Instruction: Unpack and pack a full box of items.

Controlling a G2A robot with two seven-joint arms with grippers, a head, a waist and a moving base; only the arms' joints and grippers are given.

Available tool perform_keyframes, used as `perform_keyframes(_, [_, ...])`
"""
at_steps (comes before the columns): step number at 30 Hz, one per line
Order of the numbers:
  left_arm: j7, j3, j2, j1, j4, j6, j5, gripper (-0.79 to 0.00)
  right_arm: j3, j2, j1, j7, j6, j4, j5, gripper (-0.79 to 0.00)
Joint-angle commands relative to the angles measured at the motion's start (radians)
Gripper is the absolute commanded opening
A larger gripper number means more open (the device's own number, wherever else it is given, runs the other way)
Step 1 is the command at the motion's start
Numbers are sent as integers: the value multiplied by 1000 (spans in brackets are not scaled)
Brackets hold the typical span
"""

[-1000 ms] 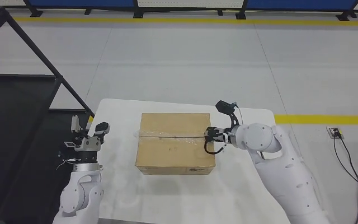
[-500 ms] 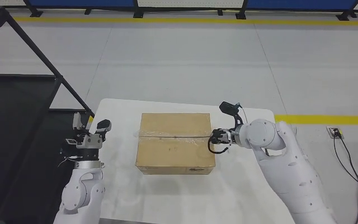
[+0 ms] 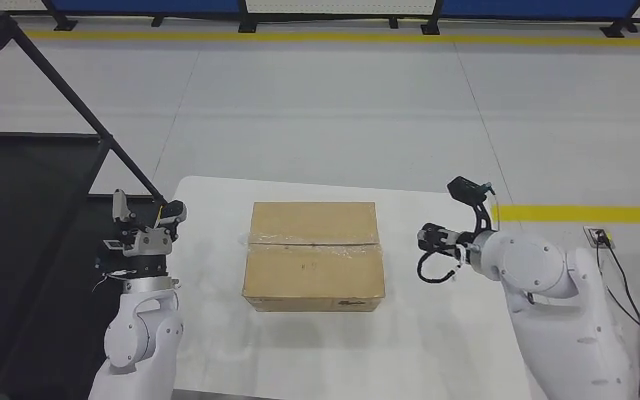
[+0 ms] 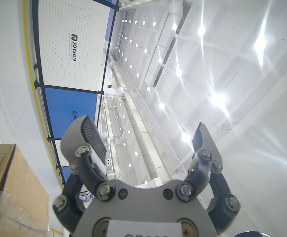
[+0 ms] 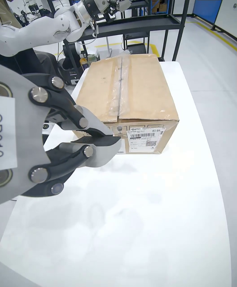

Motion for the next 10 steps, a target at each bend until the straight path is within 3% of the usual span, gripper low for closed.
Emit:
perform_keyframes(1, [0, 0, 0, 0, 0, 0, 0, -1, 0, 0, 0, 0, 0, 0, 0, -573])
perform_keyframes(6, [0, 0, 0, 0, 0, 0, 0, -1, 0, 0, 0, 0, 0, 0, 0, -261])
perform_keyframes(10, [0, 0, 0, 0, 0, 0, 0, -1, 0, 0, 0, 0, 0, 0, 0, -97])
